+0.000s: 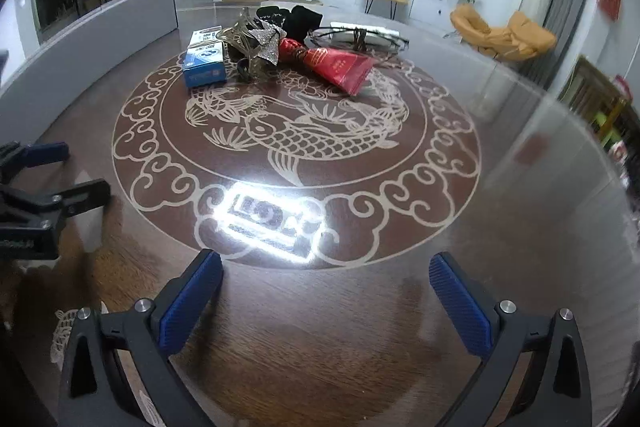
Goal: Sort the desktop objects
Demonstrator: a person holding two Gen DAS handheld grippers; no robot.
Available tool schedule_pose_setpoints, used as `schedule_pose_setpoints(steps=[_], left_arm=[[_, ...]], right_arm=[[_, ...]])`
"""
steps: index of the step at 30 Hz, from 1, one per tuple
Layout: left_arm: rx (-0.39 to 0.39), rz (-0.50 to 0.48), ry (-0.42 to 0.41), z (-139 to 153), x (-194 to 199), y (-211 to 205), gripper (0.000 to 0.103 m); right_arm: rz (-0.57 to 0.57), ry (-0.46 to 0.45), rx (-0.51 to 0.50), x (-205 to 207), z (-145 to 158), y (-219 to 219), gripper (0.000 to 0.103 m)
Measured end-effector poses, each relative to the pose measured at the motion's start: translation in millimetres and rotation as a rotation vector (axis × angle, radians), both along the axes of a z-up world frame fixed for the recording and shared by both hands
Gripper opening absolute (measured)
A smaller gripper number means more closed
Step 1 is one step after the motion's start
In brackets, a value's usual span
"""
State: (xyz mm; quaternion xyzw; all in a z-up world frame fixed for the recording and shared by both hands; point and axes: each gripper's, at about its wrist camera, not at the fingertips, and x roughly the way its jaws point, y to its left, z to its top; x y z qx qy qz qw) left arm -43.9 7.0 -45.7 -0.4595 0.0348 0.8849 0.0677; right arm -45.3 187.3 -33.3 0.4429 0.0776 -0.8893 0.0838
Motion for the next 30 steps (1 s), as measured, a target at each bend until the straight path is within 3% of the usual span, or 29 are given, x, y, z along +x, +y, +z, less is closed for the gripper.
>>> schedule_pose_setpoints(steps=[2, 30], left_arm=[[0.001, 0.001, 0.001, 0.7, -1.3, -2.1, 0.103], [0.005, -0.001, 0.006, -1.1, -3.0, -5.8, 0.103]], right_arm=[[-0.014, -0.031, -0.059, -3.2, -3.2, 6.4, 0.103], [-0.04, -0.026, -0.047, -1.9, -4.8, 7.5, 0.103]])
